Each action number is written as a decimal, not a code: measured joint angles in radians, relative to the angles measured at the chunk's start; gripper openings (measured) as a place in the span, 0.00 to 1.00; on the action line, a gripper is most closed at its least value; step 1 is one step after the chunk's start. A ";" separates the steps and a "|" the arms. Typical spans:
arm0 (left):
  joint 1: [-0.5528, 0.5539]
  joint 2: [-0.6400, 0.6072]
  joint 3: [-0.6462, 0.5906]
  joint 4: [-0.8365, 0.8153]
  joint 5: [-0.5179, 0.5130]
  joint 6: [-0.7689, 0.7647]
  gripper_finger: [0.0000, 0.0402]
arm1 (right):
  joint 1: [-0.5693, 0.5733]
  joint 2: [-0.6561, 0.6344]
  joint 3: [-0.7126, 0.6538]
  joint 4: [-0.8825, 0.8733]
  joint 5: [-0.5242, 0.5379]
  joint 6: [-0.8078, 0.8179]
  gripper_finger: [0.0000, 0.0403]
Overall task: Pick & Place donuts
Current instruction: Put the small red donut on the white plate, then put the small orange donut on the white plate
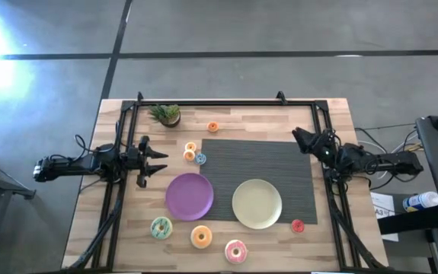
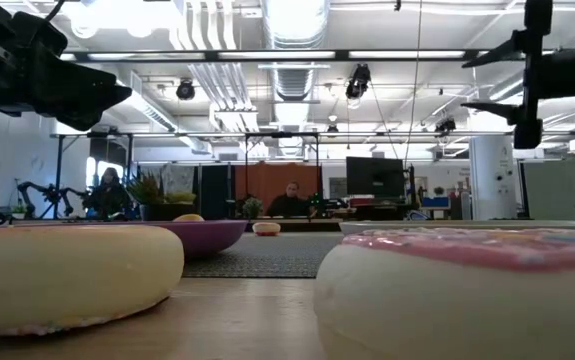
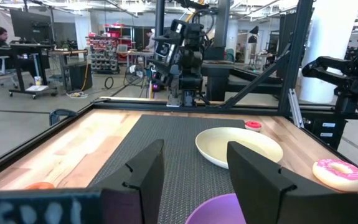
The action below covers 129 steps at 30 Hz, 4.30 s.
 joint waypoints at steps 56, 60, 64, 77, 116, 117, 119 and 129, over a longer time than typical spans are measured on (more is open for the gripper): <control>0.000 0.000 0.000 0.000 0.000 0.000 0.37 | 0.653 1.262 0.674 -0.995 -0.879 -0.482 0.59; 0.000 0.000 0.000 0.000 0.000 0.000 0.37 | 0.669 1.290 0.679 -0.935 -0.873 -0.428 0.56; 0.000 0.000 0.000 0.000 0.000 0.000 0.37 | 0.682 1.308 0.680 -0.914 -0.855 -0.371 0.54; 0.000 0.000 0.000 0.000 0.000 0.000 0.37 | 0.706 1.393 0.679 -0.866 -0.835 -0.292 0.35; 0.000 0.000 0.000 0.000 0.000 0.000 0.37 | 0.331 1.447 0.788 -0.797 -0.878 -0.537 0.27; 0.000 0.000 0.000 0.000 0.000 0.000 0.37 | 0.331 1.446 0.789 -0.798 -0.878 -0.536 0.29; 0.000 0.000 0.000 0.000 0.000 0.000 0.37 | 0.331 1.441 0.799 -0.802 -0.871 -0.529 0.33; -0.001 0.002 0.000 0.164 -0.002 -0.371 0.37 | 0.335 1.352 0.873 -0.900 -0.677 -0.498 0.45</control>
